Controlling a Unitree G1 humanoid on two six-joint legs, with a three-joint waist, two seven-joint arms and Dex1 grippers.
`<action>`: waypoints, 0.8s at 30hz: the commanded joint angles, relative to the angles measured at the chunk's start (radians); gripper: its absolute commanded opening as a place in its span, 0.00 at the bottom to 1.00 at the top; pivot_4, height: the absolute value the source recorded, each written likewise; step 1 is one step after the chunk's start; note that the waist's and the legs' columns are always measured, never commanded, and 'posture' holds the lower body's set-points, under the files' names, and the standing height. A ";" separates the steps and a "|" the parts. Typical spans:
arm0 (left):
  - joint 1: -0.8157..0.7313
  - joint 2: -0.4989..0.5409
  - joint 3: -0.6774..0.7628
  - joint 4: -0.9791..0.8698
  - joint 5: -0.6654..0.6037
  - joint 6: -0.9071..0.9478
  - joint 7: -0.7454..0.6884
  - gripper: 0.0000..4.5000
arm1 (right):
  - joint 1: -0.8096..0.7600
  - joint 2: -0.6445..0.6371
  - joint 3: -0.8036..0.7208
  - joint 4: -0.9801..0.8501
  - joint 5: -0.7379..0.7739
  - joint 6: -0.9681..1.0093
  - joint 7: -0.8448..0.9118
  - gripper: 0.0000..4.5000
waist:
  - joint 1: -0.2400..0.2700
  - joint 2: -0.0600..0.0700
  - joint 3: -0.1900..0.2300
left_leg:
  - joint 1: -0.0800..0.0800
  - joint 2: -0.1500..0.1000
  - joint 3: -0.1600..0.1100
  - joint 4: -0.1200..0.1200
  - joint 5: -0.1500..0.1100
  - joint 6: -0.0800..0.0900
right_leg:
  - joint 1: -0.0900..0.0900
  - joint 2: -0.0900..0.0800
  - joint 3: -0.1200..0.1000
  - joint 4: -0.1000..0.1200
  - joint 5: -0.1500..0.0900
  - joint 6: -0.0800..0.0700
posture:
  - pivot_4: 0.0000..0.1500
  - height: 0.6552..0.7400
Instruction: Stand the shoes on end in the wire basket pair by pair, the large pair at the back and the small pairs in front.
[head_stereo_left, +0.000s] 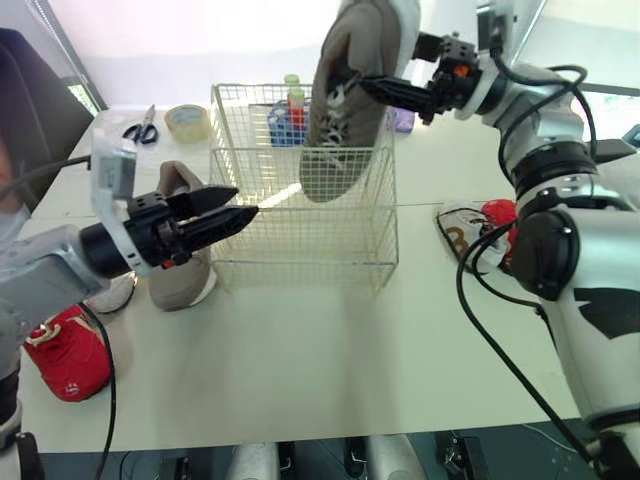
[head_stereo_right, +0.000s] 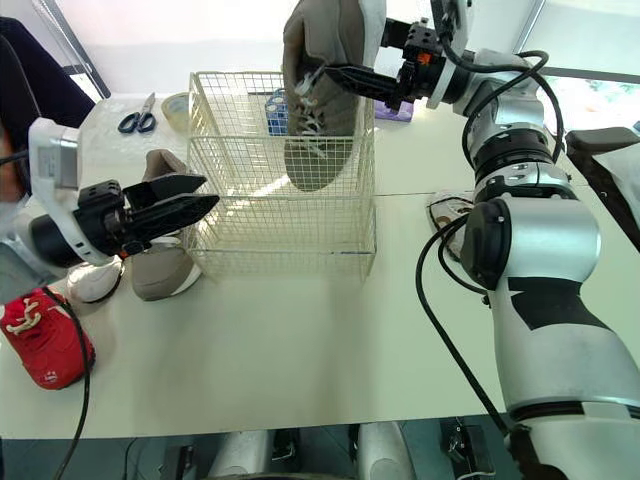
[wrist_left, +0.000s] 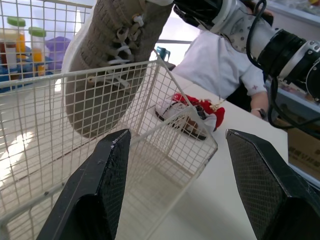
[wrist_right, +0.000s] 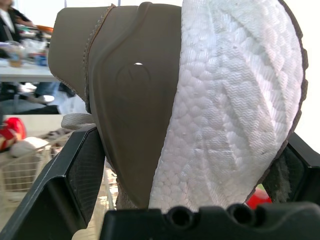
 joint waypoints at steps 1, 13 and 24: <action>-0.024 -0.007 0.000 0.000 0.011 -0.012 -0.011 0.69 | -0.008 0.019 -0.009 -0.064 0.023 -0.009 0.059 0.99 | -0.002 0.000 0.000 | 0.000 0.000 0.000 0.000 0.000 0.000 | 0.000 0.000 0.000 0.000 0.000 0.000 | 1.00 1.00; -0.008 -0.035 -0.003 -0.029 0.019 -0.009 0.006 0.69 | -0.044 -0.044 0.125 -0.066 -0.137 -0.176 0.046 0.99 | 0.003 0.000 0.000 | 0.000 0.000 0.000 0.001 0.000 0.000 | 0.000 0.000 0.000 0.001 0.000 0.000 | 1.00 1.00; -0.008 -0.062 -0.021 -0.037 0.032 -0.011 0.013 0.69 | -0.046 -0.091 0.175 -0.057 -0.158 -0.015 0.173 0.99 | 0.000 0.000 0.000 | 0.001 0.000 -0.001 0.003 0.000 0.000 | 0.001 0.000 0.000 0.003 0.000 0.000 | 1.00 1.00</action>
